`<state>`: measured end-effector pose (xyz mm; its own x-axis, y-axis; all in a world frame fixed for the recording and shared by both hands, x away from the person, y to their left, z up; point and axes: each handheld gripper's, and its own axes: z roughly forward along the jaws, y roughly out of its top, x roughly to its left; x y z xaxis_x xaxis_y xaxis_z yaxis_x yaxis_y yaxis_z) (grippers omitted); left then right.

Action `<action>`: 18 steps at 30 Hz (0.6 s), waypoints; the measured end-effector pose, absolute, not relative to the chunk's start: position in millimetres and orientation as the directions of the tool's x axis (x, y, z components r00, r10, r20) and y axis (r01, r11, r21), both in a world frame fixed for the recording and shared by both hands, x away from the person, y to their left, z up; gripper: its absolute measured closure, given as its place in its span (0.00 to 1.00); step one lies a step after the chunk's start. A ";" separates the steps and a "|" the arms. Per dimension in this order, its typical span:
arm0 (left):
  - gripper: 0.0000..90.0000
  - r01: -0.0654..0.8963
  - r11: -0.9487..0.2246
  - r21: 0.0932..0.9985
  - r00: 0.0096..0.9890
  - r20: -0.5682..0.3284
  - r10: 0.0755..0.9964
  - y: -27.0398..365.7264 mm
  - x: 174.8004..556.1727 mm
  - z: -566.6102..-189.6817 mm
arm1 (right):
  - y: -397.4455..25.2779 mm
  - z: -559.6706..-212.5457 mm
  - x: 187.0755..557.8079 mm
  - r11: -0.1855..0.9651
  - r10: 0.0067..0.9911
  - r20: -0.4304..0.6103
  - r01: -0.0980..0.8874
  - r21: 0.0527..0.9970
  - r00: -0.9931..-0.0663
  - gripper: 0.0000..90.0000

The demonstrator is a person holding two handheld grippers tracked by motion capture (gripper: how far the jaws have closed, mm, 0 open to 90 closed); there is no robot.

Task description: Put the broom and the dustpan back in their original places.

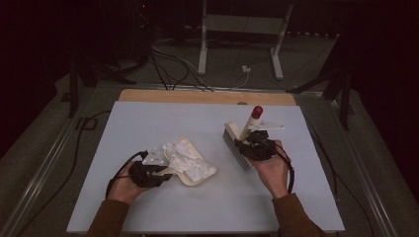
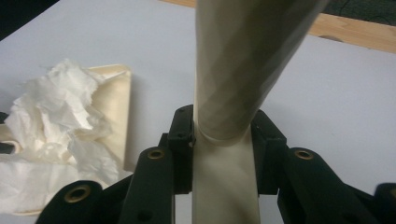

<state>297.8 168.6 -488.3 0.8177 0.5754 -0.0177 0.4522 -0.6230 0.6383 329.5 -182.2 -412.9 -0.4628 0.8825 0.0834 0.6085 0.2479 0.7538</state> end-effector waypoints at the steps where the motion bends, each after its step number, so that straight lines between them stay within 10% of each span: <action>1: 0.75 0.454 -0.620 0.640 0.816 -0.019 0.578 168.8 297.6 -488.6 | -183.5 -412.7 329.8 0.245 0.883 0.086 0.611 0.753 -0.460 0.75; 18: 0.75 0.511 -0.577 0.638 0.750 -0.002 0.662 174.5 295.2 -486.2 | -197.0 -412.0 329.5 0.310 0.836 0.076 0.583 0.751 -0.543 0.75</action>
<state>295.2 174.5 -486.2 0.7495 0.6620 -0.0021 0.5110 -0.5766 0.6375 329.5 -197.0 -412.0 -0.5432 0.8361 0.0763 0.5827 0.3099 0.7513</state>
